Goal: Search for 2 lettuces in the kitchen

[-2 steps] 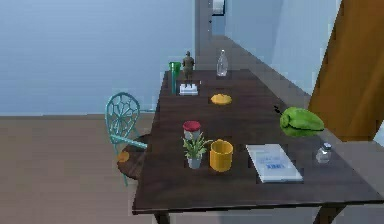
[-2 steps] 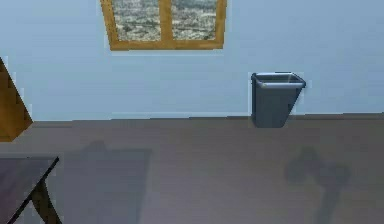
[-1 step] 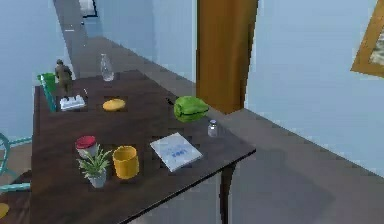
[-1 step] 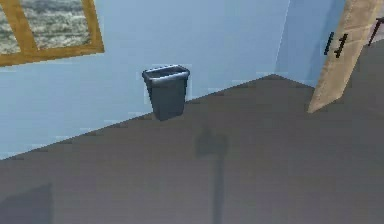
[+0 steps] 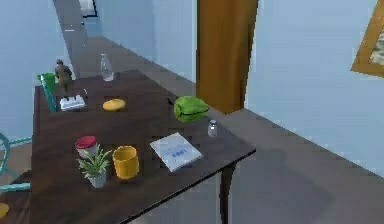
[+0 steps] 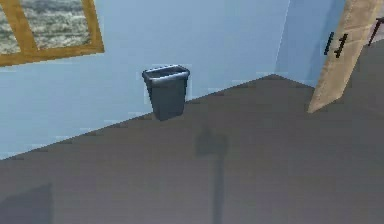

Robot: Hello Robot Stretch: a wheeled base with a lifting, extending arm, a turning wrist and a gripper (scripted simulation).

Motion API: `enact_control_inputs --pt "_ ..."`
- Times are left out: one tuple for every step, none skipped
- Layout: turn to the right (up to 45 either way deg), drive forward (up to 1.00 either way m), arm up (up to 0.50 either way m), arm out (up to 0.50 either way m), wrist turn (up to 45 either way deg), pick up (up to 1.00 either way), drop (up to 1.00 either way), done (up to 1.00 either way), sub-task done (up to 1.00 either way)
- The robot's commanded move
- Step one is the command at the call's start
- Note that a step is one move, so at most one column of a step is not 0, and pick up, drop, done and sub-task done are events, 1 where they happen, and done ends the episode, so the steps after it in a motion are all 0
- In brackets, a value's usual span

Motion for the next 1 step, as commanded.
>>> enact_control_inputs --pt "-45.0 0.0 0.0 0.0 0.0 0.0 0.0 0.0 0.0"
